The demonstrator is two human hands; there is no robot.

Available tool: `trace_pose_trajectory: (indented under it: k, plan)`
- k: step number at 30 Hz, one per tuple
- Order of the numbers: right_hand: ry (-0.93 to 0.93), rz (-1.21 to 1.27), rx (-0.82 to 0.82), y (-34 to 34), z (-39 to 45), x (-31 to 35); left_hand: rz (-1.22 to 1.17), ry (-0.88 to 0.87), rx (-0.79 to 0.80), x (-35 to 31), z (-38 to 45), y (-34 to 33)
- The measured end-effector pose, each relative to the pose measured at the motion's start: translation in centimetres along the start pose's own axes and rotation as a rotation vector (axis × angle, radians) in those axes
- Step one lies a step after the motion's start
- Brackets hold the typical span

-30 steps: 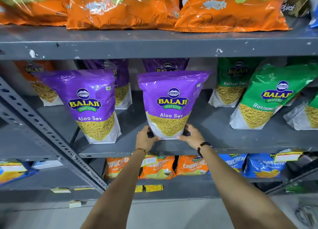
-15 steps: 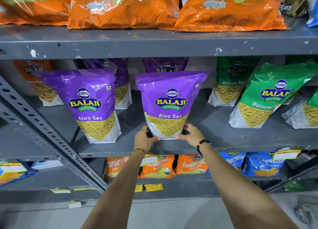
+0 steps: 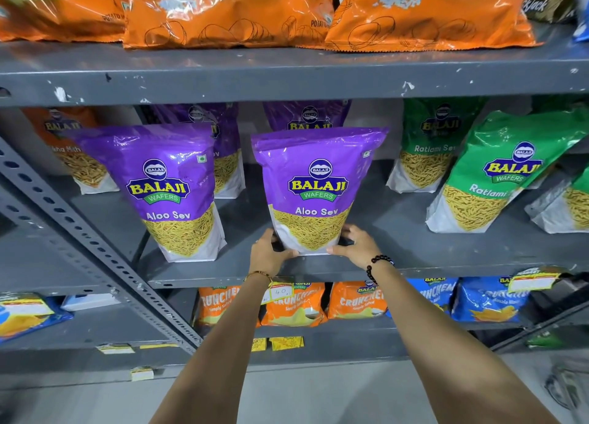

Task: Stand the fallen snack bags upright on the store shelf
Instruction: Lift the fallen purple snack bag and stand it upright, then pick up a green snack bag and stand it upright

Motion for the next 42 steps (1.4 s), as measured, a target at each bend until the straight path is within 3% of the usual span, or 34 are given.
trace_pose_trajectory:
  k: [31, 38, 42]
  plan:
    - [0.010, -0.004, -0.013, 0.1, -0.4, -0.5, 0.042, 0.002, 0.034, 0.2, -0.2, -0.1]
    - [-0.018, -0.193, -0.123, 0.9, -2.1, -3.4, 0.164, -0.007, -0.037, 0.6, -3.6, 0.3]
    - [-0.023, -0.132, -0.241, 3.8, -3.8, -5.4, 0.179, -0.096, -0.042, -0.6, -6.0, -1.7]
Point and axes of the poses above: each hand's wrist, its own z-axis towards the middle knuckle, its own y-axis out of the back of the hand, x = y × z, the point moved 10 cm from there along z, towards the middle knuckle, and after that the axes turned 14 degrees about -y, right-handed, at the moved point
